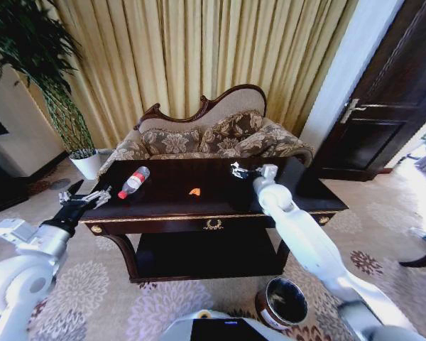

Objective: Move to the front of the table and place the trash on the table into the trash bin.

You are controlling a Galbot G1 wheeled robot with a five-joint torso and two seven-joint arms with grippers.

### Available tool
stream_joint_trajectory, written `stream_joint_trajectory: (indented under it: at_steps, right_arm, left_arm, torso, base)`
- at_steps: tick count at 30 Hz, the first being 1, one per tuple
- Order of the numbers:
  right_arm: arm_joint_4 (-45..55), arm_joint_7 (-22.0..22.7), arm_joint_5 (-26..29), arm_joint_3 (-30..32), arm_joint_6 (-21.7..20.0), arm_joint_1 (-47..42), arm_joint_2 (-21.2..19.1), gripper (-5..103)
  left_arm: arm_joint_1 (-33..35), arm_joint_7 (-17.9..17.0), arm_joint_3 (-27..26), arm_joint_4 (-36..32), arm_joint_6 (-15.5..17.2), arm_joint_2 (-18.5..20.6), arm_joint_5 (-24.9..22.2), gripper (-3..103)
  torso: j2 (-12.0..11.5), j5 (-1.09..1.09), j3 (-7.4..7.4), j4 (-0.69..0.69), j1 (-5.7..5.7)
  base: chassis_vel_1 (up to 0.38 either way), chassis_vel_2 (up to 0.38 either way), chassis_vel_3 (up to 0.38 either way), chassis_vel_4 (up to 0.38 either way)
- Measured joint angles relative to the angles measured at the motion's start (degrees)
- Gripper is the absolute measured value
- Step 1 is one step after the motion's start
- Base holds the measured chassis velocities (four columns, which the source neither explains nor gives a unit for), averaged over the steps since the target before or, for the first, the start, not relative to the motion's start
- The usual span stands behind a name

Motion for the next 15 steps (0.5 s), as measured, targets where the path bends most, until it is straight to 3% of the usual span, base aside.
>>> stream_joint_trajectory:
  at_steps: [15]
  right_arm:
    - [-15.6,1.4,-5.5,-0.3,-0.4,7.6,7.9,100]
  left_arm:
    - [0.1,0.1,-0.6,0.0,0.0,-0.5,-0.3,100]
  torso:
    - [0.0,0.0,0.0,-0.01,0.0]
  base:
    - [0.0,0.0,0.0,0.0]
